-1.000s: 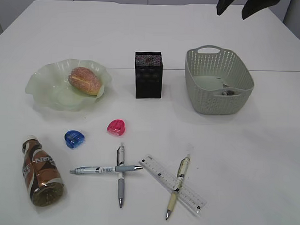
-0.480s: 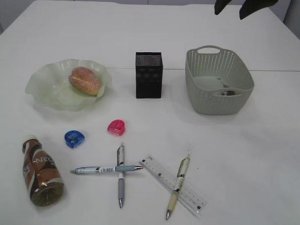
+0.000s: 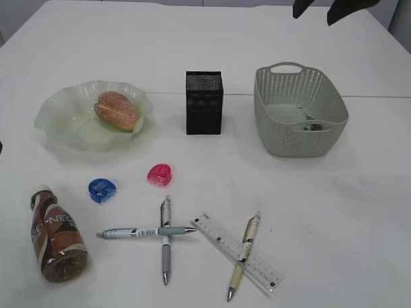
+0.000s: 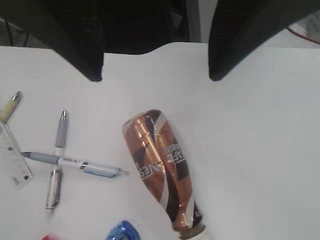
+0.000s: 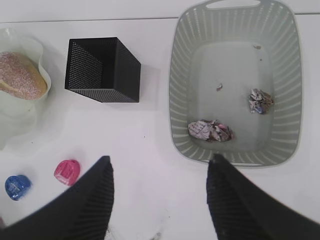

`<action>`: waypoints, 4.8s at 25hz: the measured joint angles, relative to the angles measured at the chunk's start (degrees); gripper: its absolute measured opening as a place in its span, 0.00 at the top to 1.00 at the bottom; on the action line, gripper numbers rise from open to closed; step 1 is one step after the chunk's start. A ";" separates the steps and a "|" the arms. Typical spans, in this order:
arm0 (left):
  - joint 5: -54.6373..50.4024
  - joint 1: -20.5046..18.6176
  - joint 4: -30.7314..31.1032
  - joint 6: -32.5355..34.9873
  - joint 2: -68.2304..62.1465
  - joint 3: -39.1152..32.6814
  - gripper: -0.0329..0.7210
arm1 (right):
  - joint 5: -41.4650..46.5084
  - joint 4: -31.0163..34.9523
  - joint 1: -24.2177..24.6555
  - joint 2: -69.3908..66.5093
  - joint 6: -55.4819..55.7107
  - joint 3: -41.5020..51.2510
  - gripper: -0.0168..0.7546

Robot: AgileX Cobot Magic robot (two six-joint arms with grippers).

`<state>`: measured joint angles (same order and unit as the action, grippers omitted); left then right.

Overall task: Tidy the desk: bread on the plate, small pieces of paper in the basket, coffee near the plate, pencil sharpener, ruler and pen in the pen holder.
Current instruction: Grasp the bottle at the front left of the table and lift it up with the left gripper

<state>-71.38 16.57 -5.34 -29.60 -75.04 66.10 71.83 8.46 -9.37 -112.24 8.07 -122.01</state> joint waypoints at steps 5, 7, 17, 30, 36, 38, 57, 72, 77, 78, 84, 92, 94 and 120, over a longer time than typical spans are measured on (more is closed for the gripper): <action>3.22 0.00 -0.25 -1.61 -5.44 0.00 0.32 | 0.00 1.78 0.00 0.00 -0.03 0.00 0.41; 5.59 0.00 -0.58 -2.81 -7.45 0.00 0.32 | 0.00 2.27 0.00 0.00 -0.12 0.00 0.41; 13.20 0.00 -4.41 -13.11 -18.50 0.00 0.32 | 0.00 6.43 0.00 0.00 -0.15 0.00 0.41; 7.27 -3.02 -0.12 -16.46 -22.45 0.00 0.32 | 0.00 6.50 0.00 0.00 -0.60 0.00 0.41; 9.89 -3.56 -0.09 -17.00 -22.99 0.00 0.32 | 0.00 6.50 0.00 0.00 -0.73 0.00 0.41; 10.41 -3.56 -0.09 -17.03 -24.02 0.00 0.32 | 0.00 6.50 0.00 0.00 -0.84 0.00 0.41; 17.58 -4.05 -0.70 -17.12 -32.90 0.00 0.28 | 0.00 6.50 0.00 0.00 -0.96 0.00 0.41; 19.64 -4.16 -2.94 -16.86 -37.33 0.00 0.28 | 0.00 6.50 0.00 0.00 -1.07 0.00 0.41; 20.36 -4.16 -3.15 -16.04 -37.80 0.00 0.28 | 0.00 6.50 0.00 0.00 -1.07 0.00 0.41; 20.40 -4.16 -3.26 -15.90 -37.93 0.00 0.28 | 0.00 6.50 0.00 0.00 -1.07 0.00 0.41; 20.76 -4.16 -3.38 -15.45 -38.45 0.10 0.30 | 0.00 6.50 0.00 0.00 -1.07 0.00 0.41; 20.76 -4.22 -3.56 -15.21 -38.54 0.22 0.50 | 0.00 6.40 0.00 0.00 -1.07 0.00 0.41; 20.76 -4.22 -3.56 -14.94 -38.54 0.30 0.54 | 0.00 6.40 0.00 0.00 -1.07 0.00 0.41; 11.40 -4.22 11.84 2.88 -38.71 4.23 0.57 | 0.00 4.92 0.00 0.00 -1.07 0.00 0.41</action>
<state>-59.99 12.35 6.51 -26.71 -113.75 70.32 71.83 13.38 -9.37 -112.24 7.00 -122.01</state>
